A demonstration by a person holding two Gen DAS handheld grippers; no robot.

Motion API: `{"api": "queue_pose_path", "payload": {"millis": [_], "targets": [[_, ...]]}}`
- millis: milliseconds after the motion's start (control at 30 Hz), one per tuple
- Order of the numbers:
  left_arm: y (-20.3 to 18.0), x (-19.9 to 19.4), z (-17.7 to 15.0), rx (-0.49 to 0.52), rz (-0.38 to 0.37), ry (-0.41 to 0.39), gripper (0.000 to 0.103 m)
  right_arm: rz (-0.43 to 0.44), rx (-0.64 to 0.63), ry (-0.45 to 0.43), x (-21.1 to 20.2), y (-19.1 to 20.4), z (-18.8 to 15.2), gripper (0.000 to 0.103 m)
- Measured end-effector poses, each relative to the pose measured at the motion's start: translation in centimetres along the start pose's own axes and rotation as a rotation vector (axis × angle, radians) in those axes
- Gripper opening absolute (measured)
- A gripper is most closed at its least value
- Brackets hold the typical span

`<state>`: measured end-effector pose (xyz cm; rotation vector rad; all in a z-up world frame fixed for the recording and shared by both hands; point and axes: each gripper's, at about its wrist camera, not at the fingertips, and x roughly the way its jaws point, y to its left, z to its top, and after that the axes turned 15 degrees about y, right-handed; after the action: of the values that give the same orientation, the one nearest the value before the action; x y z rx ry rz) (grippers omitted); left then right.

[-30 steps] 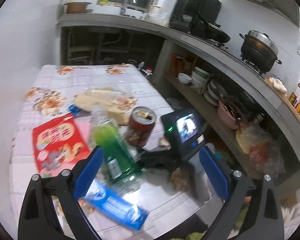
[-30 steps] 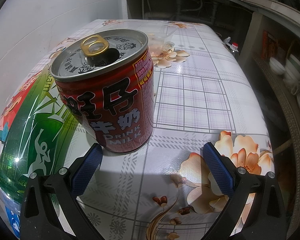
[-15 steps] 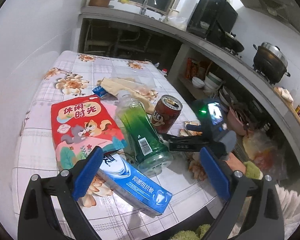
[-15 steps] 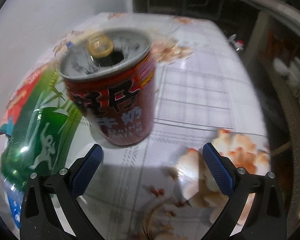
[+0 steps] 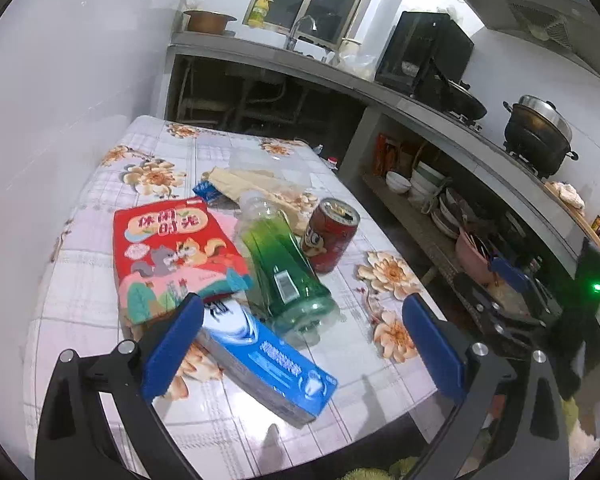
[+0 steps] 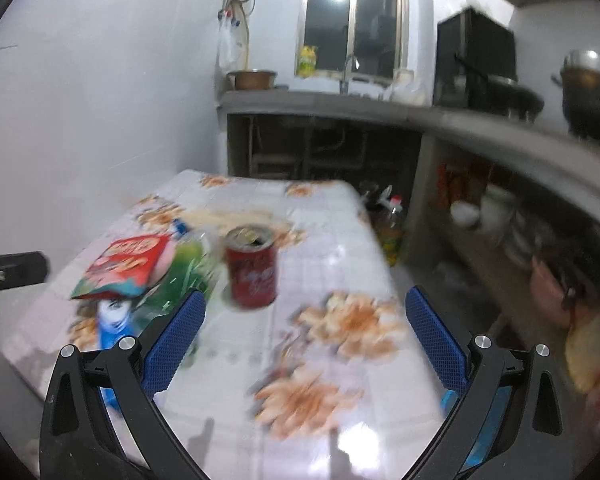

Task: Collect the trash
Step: 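Move the left tool to the red snack bag while the right tool approaches the green bottle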

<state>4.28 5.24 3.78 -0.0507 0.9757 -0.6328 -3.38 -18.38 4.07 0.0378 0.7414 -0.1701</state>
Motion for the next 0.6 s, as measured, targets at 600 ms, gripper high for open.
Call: {"api": "queue_pose_path", "payload": {"millis": [600], "targets": [[7.1, 2.3, 0.9, -0.055, 0.206, -0.019, 0.093, 0.377, 0.014, 0.347, 7.6, 7.9, 4.9, 0.093]]}}
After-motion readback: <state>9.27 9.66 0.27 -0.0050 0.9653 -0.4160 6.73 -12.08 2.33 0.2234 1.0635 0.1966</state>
